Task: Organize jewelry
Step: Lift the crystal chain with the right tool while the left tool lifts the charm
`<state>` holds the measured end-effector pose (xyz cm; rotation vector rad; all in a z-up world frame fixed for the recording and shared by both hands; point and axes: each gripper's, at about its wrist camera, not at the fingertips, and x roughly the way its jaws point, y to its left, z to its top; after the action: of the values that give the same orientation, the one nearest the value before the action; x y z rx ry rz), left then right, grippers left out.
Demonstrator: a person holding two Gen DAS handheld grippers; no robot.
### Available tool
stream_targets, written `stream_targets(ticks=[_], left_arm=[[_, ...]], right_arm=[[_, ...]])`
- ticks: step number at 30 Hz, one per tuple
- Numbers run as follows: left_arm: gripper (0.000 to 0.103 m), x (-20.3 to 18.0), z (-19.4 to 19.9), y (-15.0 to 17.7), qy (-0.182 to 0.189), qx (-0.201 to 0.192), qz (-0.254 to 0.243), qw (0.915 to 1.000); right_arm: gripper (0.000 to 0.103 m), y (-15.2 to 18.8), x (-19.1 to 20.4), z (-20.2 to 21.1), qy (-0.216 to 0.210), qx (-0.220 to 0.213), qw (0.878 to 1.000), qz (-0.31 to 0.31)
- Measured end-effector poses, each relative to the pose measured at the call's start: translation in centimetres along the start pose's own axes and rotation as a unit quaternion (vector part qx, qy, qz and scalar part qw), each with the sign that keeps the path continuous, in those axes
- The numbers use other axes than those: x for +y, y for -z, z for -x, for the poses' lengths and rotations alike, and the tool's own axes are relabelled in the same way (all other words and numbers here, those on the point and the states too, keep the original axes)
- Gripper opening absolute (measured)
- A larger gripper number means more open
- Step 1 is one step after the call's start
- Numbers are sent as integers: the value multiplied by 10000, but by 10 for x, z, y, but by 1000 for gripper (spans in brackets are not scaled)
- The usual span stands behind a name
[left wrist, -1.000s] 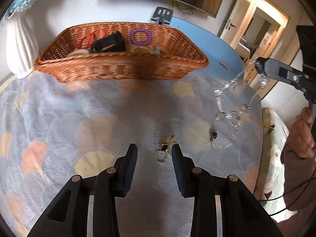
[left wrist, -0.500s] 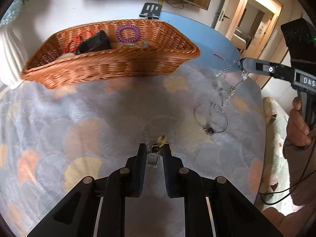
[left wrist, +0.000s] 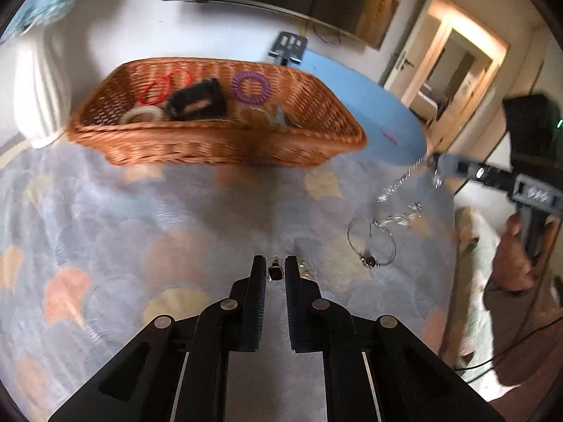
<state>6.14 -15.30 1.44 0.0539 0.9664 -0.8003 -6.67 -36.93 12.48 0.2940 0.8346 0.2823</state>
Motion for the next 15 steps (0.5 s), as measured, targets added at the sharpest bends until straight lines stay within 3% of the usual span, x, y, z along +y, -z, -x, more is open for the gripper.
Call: stream_targets(ticks=[9,15], left_arm=[[10,21,7,7,-42,31,318,9995],[11,17,4,7,-80,54,223,9997]], right_arm=[[12,-5,10,-6,-93,-55,9999,75],[12,-5,-23,-25,831,36,9965,-38]])
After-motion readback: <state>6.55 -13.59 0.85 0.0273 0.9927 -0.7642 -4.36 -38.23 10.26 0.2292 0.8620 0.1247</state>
